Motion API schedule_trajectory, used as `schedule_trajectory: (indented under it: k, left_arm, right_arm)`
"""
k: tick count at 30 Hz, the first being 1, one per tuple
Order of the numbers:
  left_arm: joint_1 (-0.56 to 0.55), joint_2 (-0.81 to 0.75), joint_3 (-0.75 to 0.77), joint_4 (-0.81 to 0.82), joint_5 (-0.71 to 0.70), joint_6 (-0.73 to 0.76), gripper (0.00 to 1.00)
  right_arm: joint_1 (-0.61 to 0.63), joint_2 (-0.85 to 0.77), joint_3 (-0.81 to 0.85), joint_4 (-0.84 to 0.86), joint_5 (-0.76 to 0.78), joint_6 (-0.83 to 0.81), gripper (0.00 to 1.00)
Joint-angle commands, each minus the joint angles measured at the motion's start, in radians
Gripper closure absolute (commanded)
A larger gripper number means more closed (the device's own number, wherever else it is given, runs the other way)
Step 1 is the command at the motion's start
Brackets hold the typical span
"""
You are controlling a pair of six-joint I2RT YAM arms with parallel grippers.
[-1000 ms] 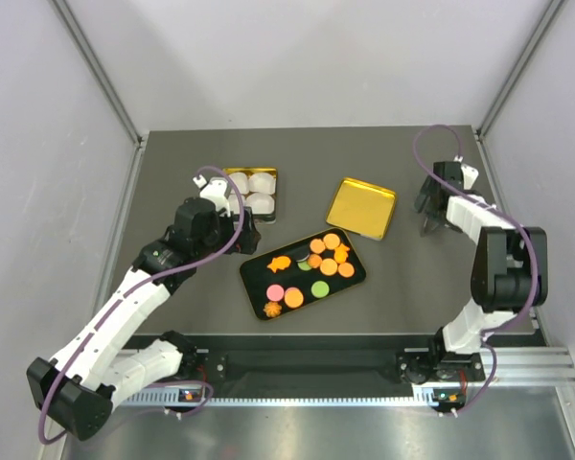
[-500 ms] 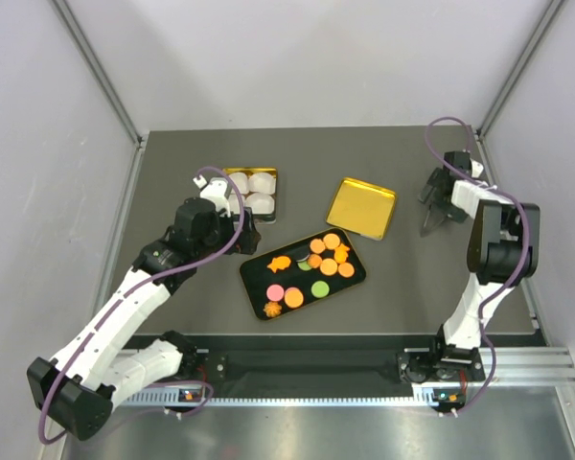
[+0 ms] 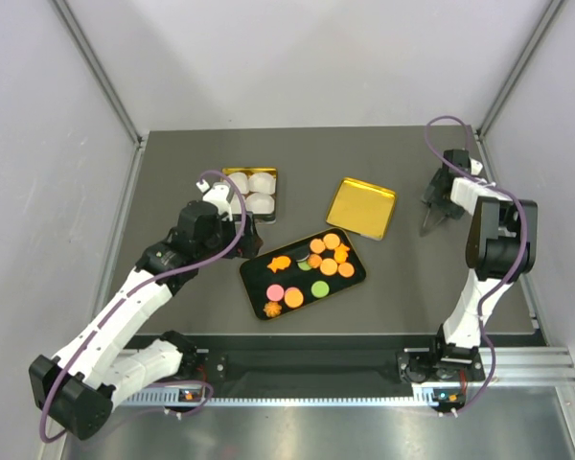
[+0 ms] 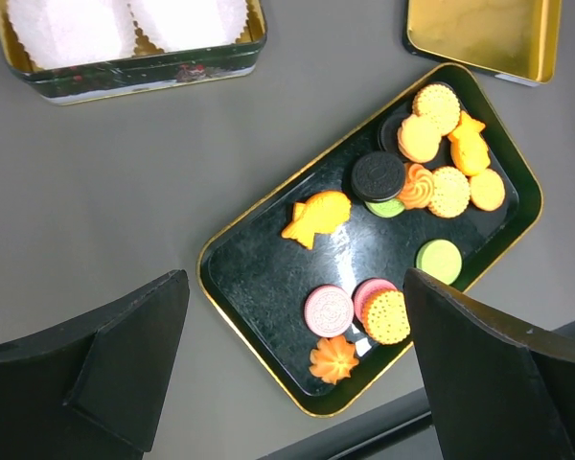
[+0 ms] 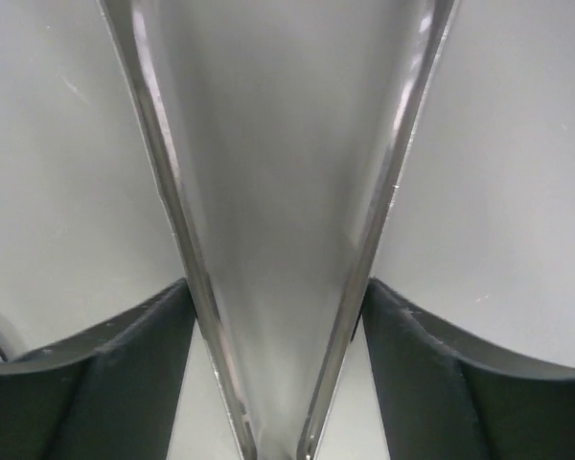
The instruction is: Pack the cookies
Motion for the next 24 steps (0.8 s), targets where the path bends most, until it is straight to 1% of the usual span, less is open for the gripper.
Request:
schedule_trajectory:
  k: [1,2,4,6,10,13,17,18,22,23,24]
  left_arm:
    - [-0.004,0.002,-0.005,0.051,0.044,-0.014,0.02]
    - [-0.004,0.004,-0.005,0.050,0.046,-0.014,0.02]
    - [-0.004,0.002,-0.003,0.050,0.043,-0.014,0.02]
    - [-0.004,-0.002,-0.002,0.048,0.035,-0.014,0.02]
    - [-0.004,-0.015,-0.005,0.050,0.024,-0.015,0.02]
    - [-0.004,-0.018,-0.005,0.053,0.023,-0.017,0.02]
    - [-0.004,-0.021,-0.006,0.055,0.024,-0.018,0.02]
    - [-0.004,-0.021,-0.006,0.056,-0.006,-0.018,0.02]
    - [-0.002,-0.021,-0.008,0.056,-0.017,-0.021,0.02]
    - [-0.001,-0.019,-0.008,0.056,-0.019,-0.021,0.02]
    - [0.002,-0.021,-0.006,0.056,-0.022,-0.021,0.02]
  right_arm:
    - [0.000,-0.019,0.020,-0.015,0.022,-0.013,0.35]
    - [0.000,-0.032,0.023,-0.014,0.017,-0.016,0.38]
    - [0.004,-0.078,0.034,-0.018,0.005,-0.028,0.47]
    - [0.013,-0.117,0.063,-0.035,0.000,-0.037,0.52]
    - [0.050,-0.176,0.120,-0.078,-0.005,-0.054,0.52]
    - [0.098,-0.231,0.123,-0.093,-0.011,-0.068,0.51]
    - [0.226,-0.298,0.116,-0.113,-0.026,-0.080,0.51]
    - [0.249,-0.308,0.114,-0.125,-0.028,-0.085,0.51]
    - [0.360,-0.363,0.103,-0.148,-0.073,-0.080,0.51]
    - [0.416,-0.384,0.103,-0.156,-0.075,-0.080,0.52]
    - [0.444,-0.395,0.103,-0.162,-0.078,-0.083,0.52]
